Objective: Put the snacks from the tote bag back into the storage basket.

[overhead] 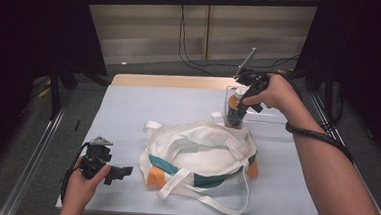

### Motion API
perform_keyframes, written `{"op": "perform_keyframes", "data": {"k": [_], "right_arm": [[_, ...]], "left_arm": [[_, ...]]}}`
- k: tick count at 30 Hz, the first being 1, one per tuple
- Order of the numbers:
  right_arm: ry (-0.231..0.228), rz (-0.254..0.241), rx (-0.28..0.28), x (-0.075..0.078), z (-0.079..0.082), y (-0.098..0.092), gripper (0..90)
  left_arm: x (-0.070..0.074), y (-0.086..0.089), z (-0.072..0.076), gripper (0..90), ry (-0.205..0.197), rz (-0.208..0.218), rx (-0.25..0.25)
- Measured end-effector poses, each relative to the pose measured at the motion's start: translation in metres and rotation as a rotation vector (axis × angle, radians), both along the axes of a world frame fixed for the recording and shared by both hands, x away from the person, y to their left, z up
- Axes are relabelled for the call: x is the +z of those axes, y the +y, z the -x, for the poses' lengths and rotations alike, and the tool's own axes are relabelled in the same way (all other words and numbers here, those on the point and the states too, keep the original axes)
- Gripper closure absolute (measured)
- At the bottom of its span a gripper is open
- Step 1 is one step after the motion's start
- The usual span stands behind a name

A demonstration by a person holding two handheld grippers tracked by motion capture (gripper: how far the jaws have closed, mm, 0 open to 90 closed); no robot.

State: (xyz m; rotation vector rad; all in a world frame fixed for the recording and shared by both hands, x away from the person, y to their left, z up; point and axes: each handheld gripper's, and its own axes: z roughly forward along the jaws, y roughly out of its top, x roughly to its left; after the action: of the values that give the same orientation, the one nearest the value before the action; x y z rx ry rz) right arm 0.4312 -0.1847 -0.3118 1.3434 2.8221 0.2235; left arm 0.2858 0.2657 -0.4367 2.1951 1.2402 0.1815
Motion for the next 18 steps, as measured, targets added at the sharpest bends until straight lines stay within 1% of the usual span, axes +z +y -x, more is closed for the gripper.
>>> {"op": "perform_keyframes", "data": {"k": [1,2,3,4,5,6,7,11,14,15,18], "right_arm": [[0.000,-0.002,-0.001,0.000,0.001,0.000,10.5],[-0.004,-0.001,0.007,0.000,0.002,0.000,10.4],[-0.002,0.004,0.009,0.000,0.003,0.000,10.4],[-0.006,0.002,0.012,0.000,0.004,-0.001,10.5],[0.005,0.004,0.006,0.000,0.006,-0.001,10.5],[-0.002,0.007,0.016,0.000,0.007,-0.002,10.5],[0.002,0.008,0.014,0.000,0.008,-0.002,10.5],[-0.001,0.002,0.019,-0.002,0.011,-0.005,10.8],[0.008,0.008,0.013,-0.002,0.015,-0.007,10.8],[0.002,0.009,0.018,-0.003,0.015,-0.007,10.7],[0.007,0.015,0.023,-0.002,0.018,-0.009,10.6]], "left_arm": [[0.000,-0.001,0.001,3.9,-0.002,0.011,0.011],[0.000,0.001,0.001,3.9,-0.002,0.002,0.003],[0.000,0.001,0.001,3.9,-0.005,0.009,0.011],[0.000,0.001,0.002,3.9,-0.004,0.007,0.008],[0.001,0.002,0.002,3.9,0.001,-0.005,0.001],[-0.001,0.001,0.002,3.9,-0.003,0.007,0.015],[-0.001,0.002,0.003,3.9,-0.004,-0.001,0.011],[-0.001,0.003,0.003,3.9,-0.003,0.007,0.021],[-0.001,0.003,0.003,3.9,-0.001,0.007,0.023],[-0.001,0.003,0.003,3.9,-0.002,0.004,0.022],[-0.002,0.002,0.003,3.9,-0.004,0.009,0.023]]}}
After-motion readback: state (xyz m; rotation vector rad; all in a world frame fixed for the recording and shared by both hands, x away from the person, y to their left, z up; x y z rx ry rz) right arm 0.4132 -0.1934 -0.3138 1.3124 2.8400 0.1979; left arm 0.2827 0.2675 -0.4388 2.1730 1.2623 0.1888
